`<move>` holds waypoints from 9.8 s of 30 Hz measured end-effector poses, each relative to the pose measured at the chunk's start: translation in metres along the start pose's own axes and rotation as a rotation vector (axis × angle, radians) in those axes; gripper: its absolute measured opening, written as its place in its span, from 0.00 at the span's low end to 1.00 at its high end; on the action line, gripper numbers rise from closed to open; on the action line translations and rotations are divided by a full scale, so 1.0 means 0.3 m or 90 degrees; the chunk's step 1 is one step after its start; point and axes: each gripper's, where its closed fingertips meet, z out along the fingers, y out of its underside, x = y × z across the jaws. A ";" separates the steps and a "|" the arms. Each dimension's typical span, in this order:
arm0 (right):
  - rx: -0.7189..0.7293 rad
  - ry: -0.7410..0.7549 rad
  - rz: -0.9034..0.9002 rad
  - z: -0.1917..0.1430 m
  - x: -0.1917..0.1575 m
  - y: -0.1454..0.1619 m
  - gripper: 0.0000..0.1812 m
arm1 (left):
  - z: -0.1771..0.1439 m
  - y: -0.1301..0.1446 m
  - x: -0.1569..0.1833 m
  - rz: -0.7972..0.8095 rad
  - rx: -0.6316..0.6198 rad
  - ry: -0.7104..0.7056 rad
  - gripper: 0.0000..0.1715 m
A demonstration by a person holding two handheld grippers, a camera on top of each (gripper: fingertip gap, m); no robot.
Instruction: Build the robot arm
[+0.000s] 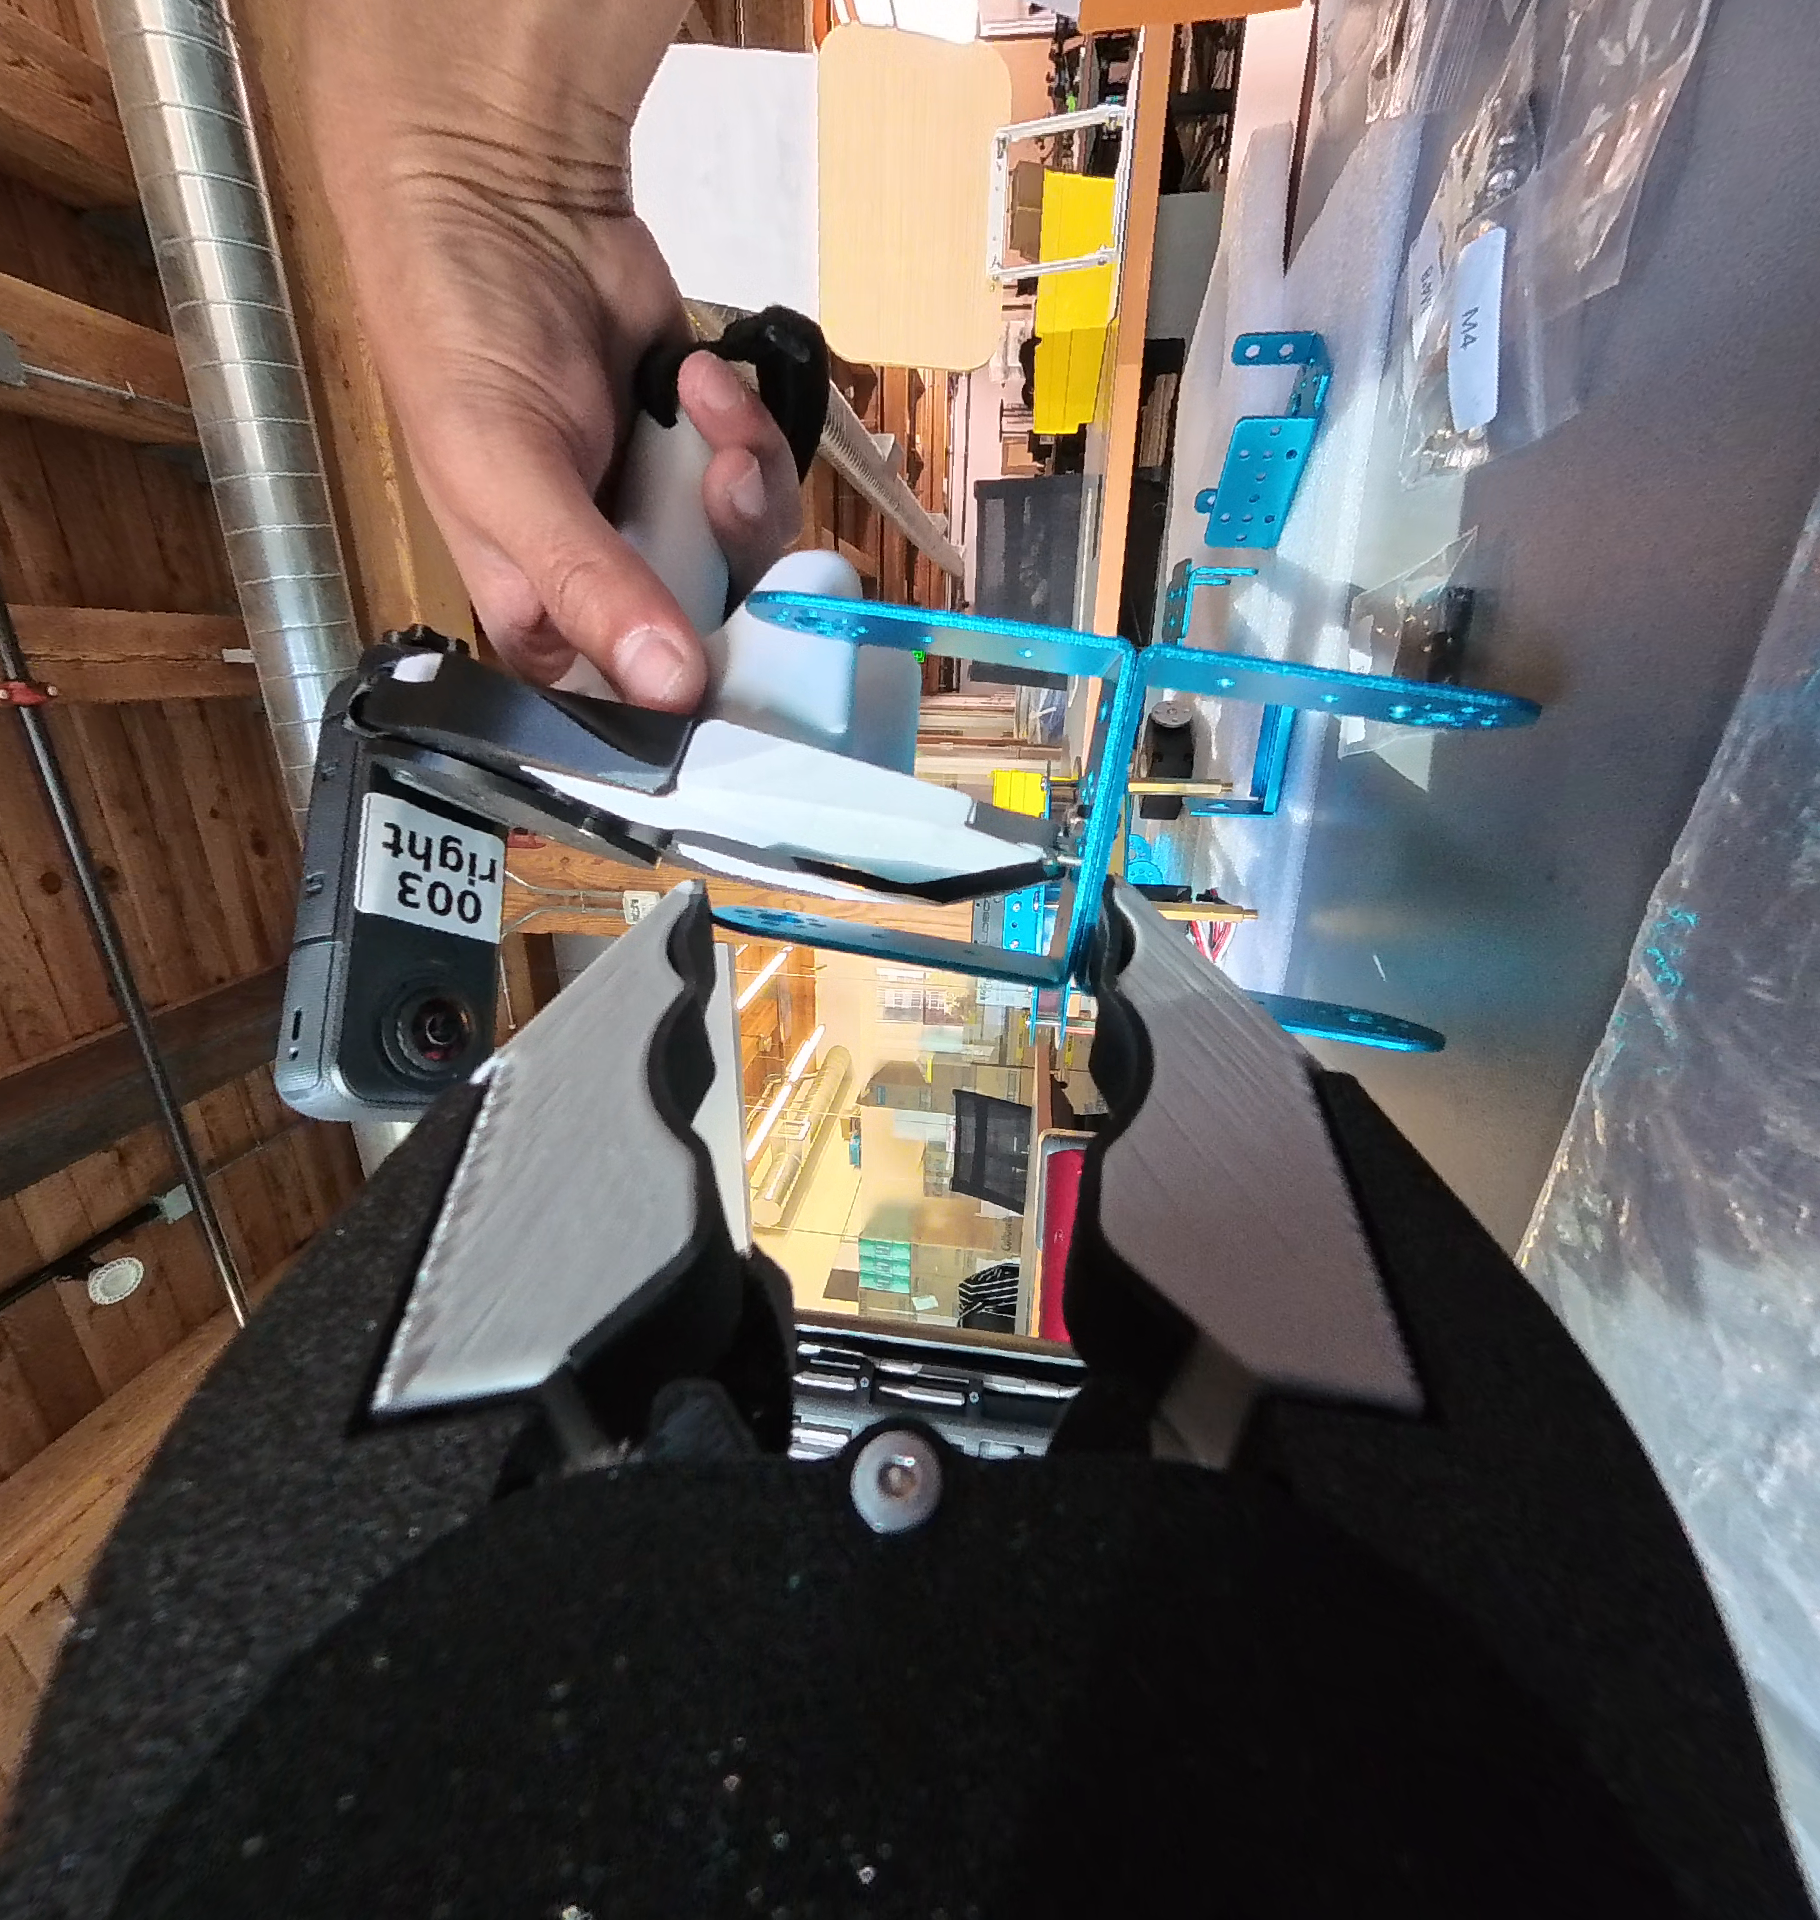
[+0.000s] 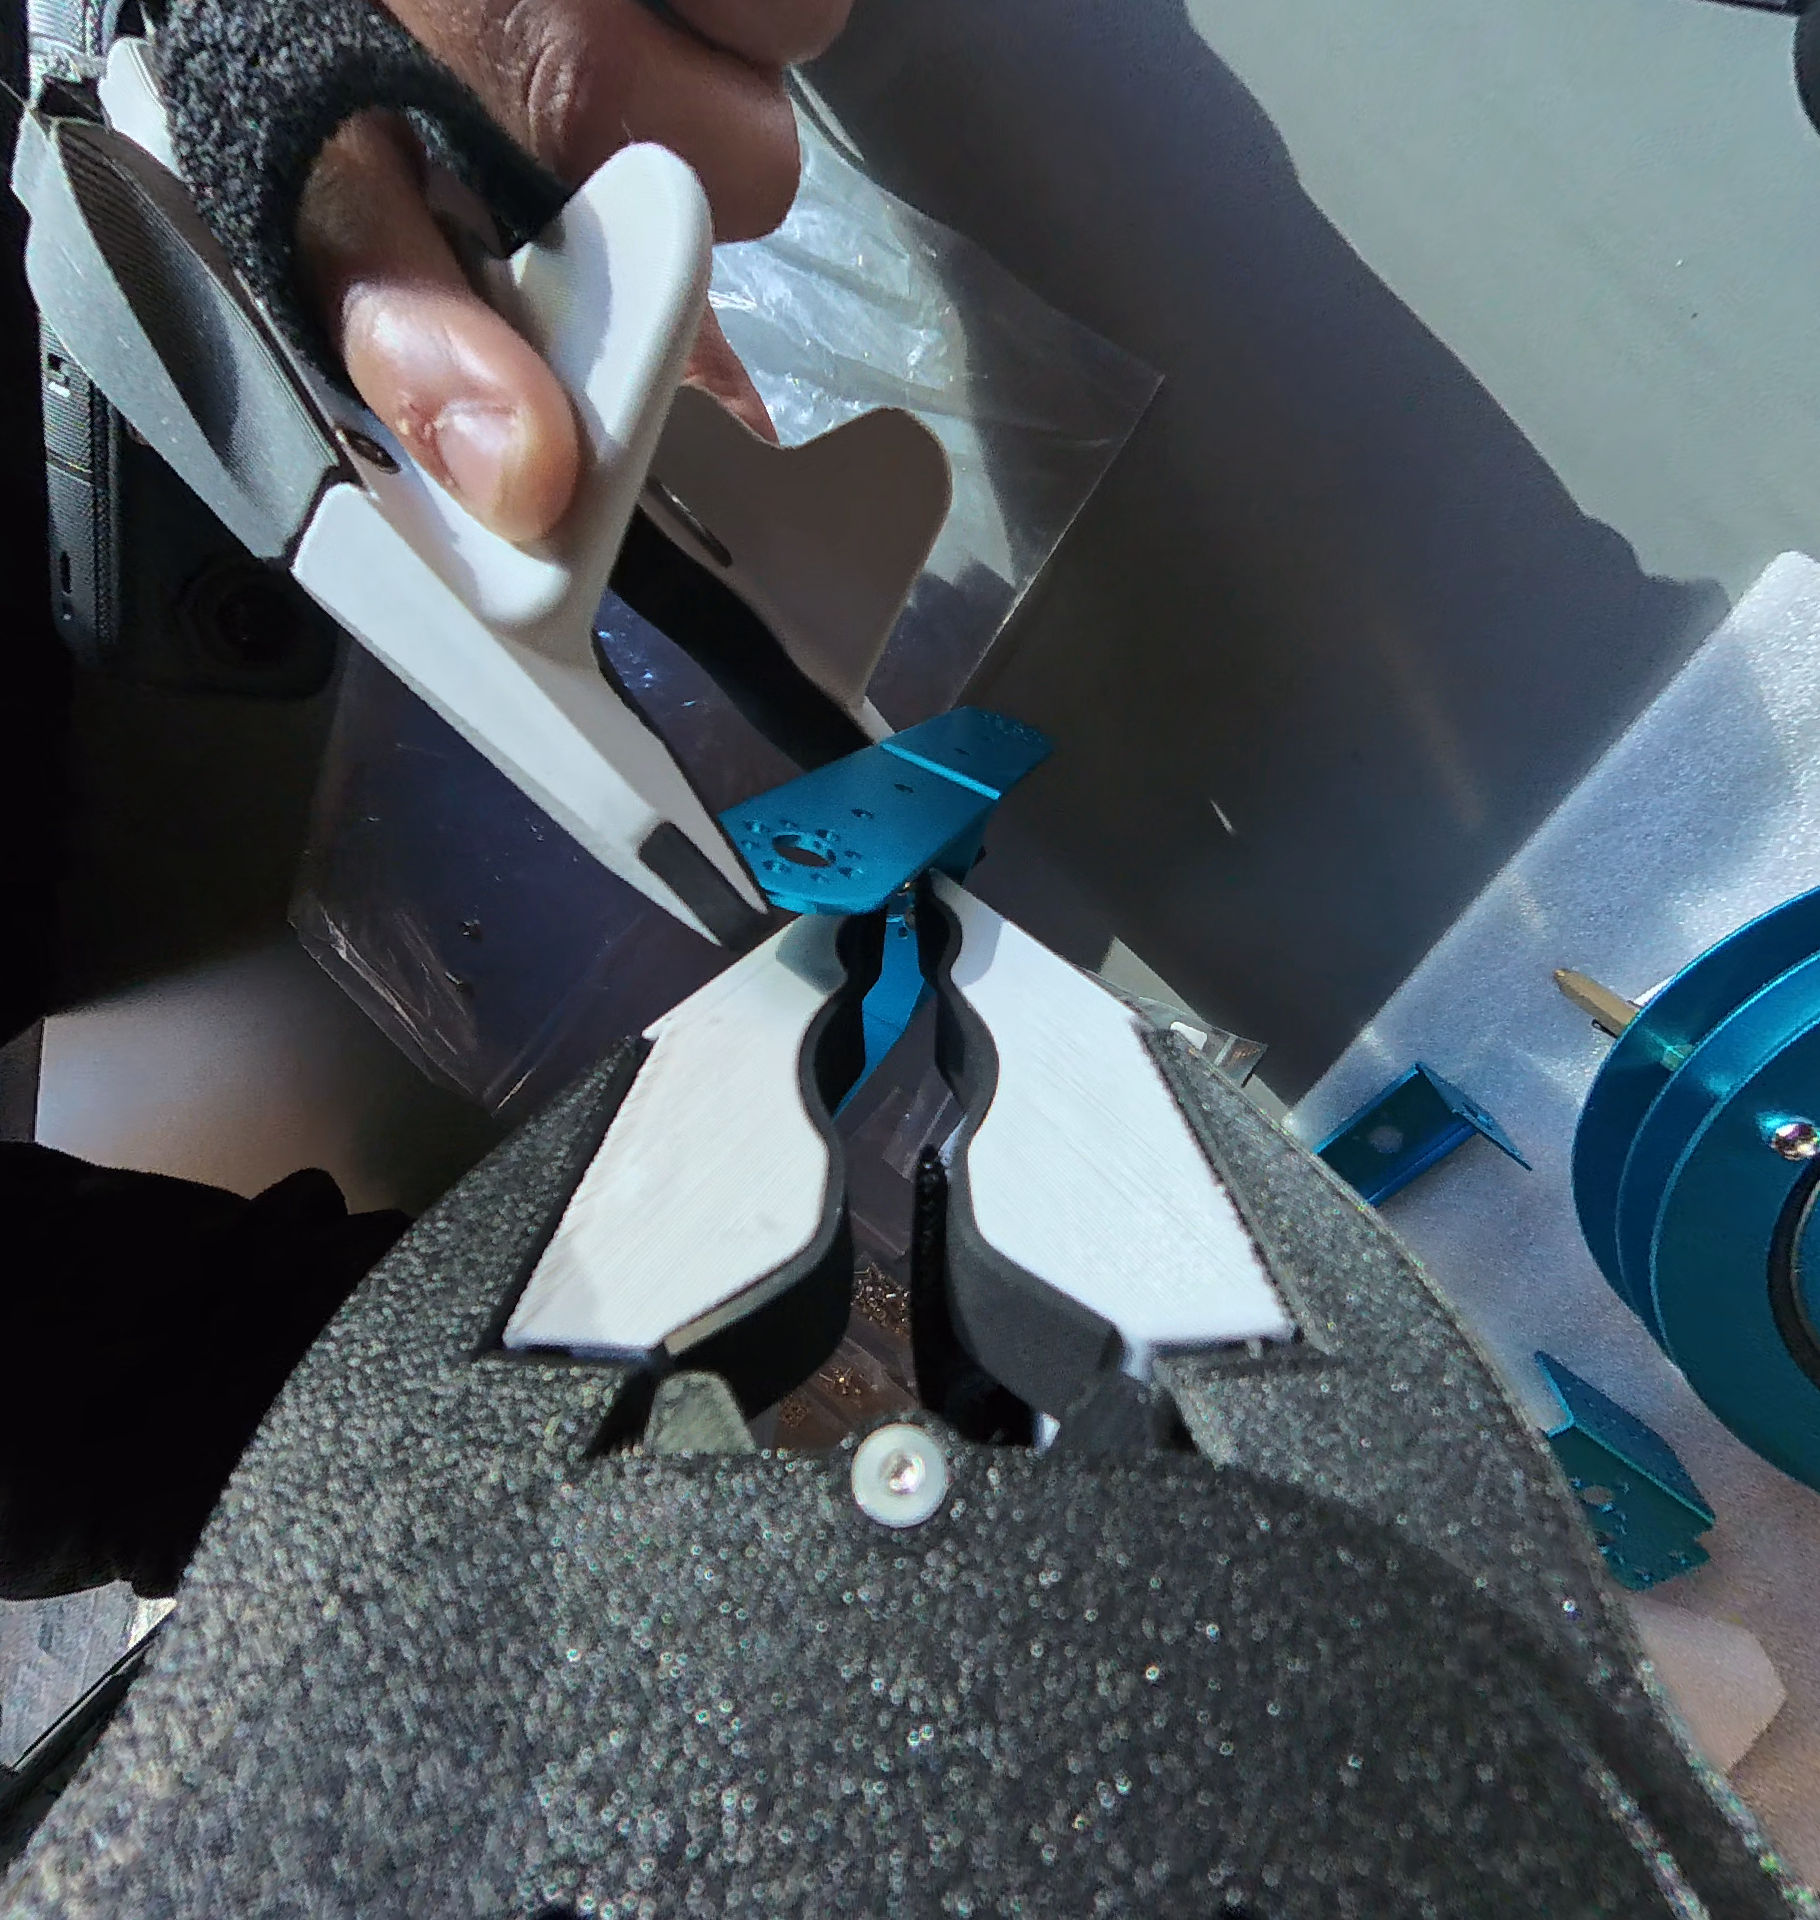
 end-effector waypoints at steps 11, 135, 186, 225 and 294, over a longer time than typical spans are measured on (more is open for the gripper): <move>0.000 0.000 -0.001 0.002 0.000 0.002 0.03 | 0.002 0.006 0.001 0.003 -0.003 0.001 0.42; 0.411 0.223 0.268 0.093 -0.026 0.171 0.22 | -0.429 0.028 0.264 -0.754 -0.483 0.479 0.41; 0.275 0.313 0.237 0.092 0.158 0.168 0.08 | -0.530 -0.119 0.148 -0.826 -0.254 0.409 0.29; 0.339 0.232 0.046 0.140 0.149 0.171 0.00 | -0.564 -0.124 0.237 -0.581 0.134 0.846 0.26; 0.103 0.130 -0.420 0.389 -0.301 -0.110 0.03 | -0.600 0.002 0.275 -0.579 0.141 0.885 0.08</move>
